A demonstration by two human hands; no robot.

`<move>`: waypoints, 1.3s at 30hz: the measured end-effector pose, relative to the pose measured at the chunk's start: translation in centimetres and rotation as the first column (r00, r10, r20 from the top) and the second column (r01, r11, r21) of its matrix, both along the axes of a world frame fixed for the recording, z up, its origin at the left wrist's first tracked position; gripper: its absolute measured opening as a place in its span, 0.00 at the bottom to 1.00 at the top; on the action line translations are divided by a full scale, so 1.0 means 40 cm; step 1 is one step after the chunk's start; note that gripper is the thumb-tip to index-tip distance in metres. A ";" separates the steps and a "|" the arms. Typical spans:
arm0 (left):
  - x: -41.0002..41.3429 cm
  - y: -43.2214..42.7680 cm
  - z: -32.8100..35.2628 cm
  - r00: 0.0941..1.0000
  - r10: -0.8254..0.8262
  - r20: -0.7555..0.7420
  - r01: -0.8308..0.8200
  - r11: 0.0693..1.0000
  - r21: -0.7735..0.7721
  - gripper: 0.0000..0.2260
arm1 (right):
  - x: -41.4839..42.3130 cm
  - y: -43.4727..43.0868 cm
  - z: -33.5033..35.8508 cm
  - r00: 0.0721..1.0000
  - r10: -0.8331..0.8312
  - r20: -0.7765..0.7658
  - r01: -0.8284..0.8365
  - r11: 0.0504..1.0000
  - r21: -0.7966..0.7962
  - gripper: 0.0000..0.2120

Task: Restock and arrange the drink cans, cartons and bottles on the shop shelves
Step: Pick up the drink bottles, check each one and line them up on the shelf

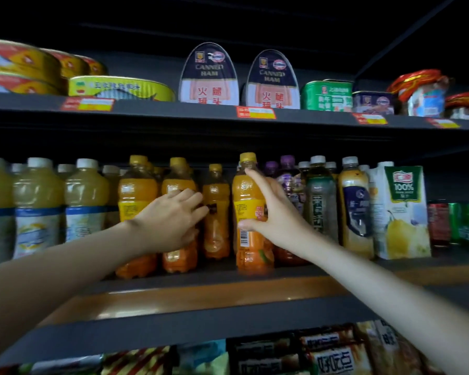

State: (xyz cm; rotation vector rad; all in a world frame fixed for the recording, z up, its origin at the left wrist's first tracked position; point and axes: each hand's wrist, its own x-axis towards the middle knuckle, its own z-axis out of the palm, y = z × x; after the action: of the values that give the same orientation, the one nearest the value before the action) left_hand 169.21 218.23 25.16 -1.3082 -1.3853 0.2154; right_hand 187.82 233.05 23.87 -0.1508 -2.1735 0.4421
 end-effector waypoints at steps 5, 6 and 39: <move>-0.052 -0.092 -0.003 0.999 0.048 -0.026 -0.047 0.998 0.031 0.26 | -0.101 -0.010 0.035 0.970 -0.023 0.240 0.009 0.998 0.058 0.58; -0.066 -0.103 -0.008 0.999 0.048 -0.026 -0.047 0.998 0.039 0.28 | -0.115 -0.011 0.038 0.968 -0.020 0.250 0.008 0.999 0.050 0.58; -0.095 -0.227 -0.032 0.900 0.031 0.436 -0.103 0.984 0.142 0.28 | -0.316 -0.228 0.034 0.976 -0.216 -0.001 0.216 0.975 0.054 0.37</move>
State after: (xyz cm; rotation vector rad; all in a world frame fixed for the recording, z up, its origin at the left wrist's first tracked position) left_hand 165.42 209.16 23.89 -1.2150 -1.7851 -0.1533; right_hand 175.18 223.94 25.22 -0.3553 -2.1423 0.2589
